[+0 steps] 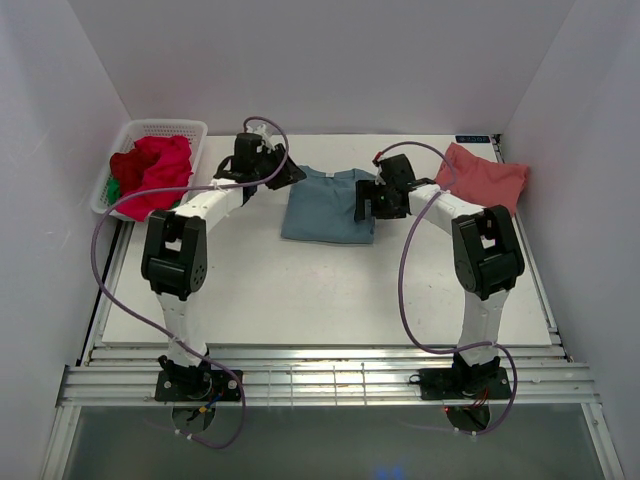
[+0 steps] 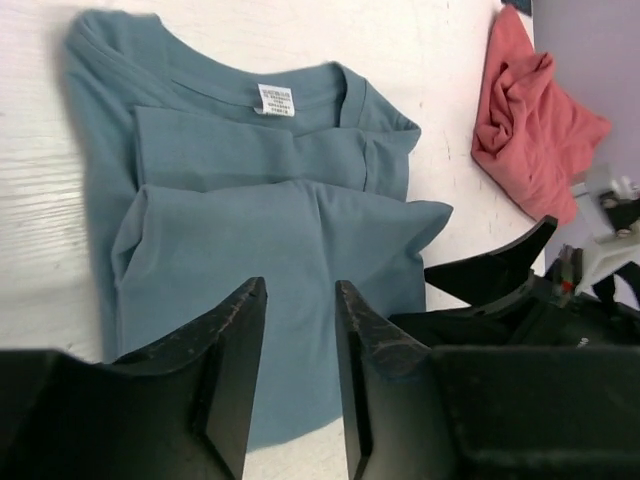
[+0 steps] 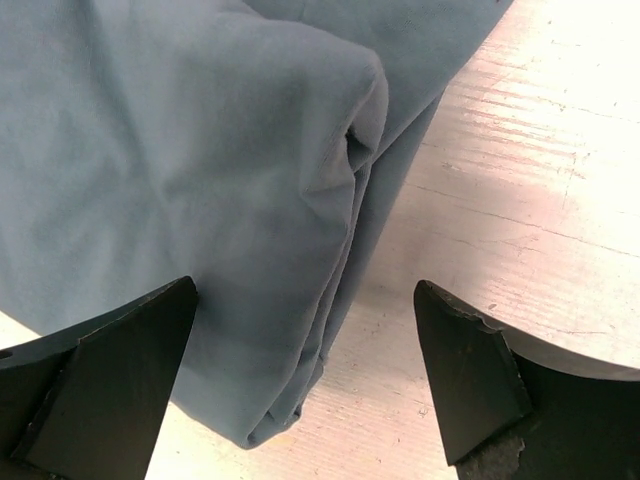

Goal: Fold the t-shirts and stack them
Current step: Put the neatly folded tshirt into the corner of the board with the right arm

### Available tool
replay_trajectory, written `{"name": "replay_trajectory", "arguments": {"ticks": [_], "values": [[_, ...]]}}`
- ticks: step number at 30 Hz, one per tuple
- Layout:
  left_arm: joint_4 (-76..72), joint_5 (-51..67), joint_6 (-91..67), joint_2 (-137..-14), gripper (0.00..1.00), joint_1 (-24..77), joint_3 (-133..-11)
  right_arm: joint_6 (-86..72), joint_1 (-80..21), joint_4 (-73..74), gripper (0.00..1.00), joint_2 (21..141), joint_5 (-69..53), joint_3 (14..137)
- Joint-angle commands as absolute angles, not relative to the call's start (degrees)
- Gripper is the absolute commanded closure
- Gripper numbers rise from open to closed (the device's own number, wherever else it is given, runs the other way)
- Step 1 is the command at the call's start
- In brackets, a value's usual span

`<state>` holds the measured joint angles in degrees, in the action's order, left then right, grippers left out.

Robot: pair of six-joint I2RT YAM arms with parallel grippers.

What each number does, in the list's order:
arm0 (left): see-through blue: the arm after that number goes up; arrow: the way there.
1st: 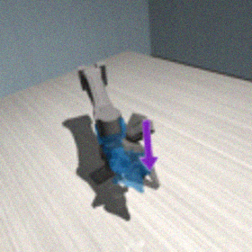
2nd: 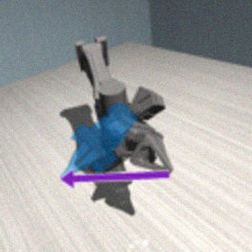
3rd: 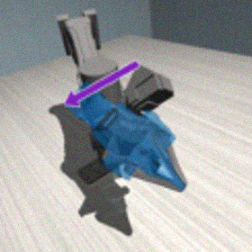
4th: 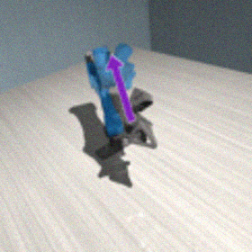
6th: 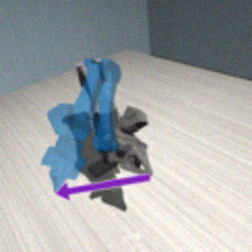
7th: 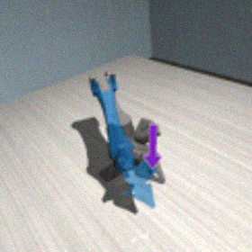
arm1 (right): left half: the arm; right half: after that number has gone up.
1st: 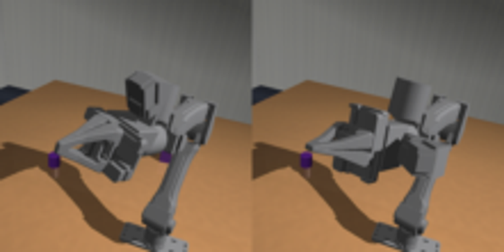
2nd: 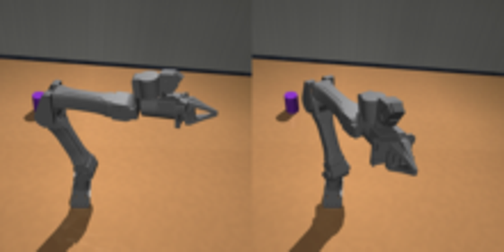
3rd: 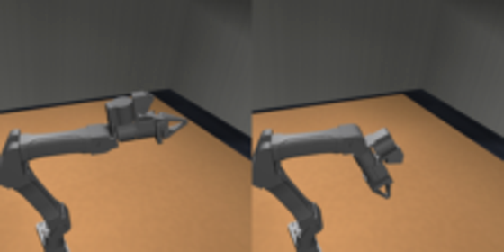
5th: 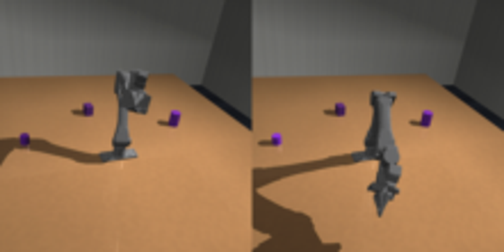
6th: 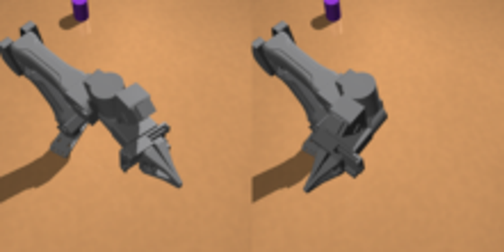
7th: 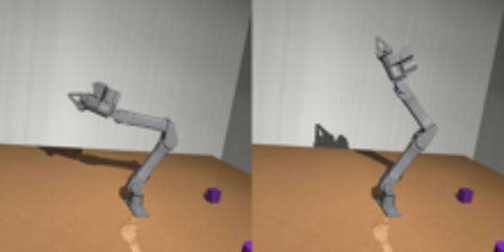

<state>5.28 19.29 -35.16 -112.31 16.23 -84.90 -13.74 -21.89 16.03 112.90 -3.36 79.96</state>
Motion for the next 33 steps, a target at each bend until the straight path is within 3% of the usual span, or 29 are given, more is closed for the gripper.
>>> {"name": "replay_trajectory", "arguments": {"ticks": [1, 9, 24, 33], "values": [[2.1, 27.7, -38.7, -118.8, 0.57, 15.9, -86.9, -15.2, -20.7, 12.8, 0.05, 113.5, -5.5, 79.5], [0.6, 31.8, -39.6, -123.8, 0.64, 16.6, -86.0, -17.4, -18.7, 10.2, 0.05, 114.6, -9.6, 78.3], [10.5, 23.9, -32.4, -125.8, 0.66, 18.9, -84.0, -23.3, -16.5, 2.3, 0.04, 121.5, -22.7, 76.3], [12.1, 21.1, -31.7, -126.5, 0.67, 20.1, -84.5, -23.2, -18.8, 3.0, 0.02, 124.3, -23.8, 78.0]]}}
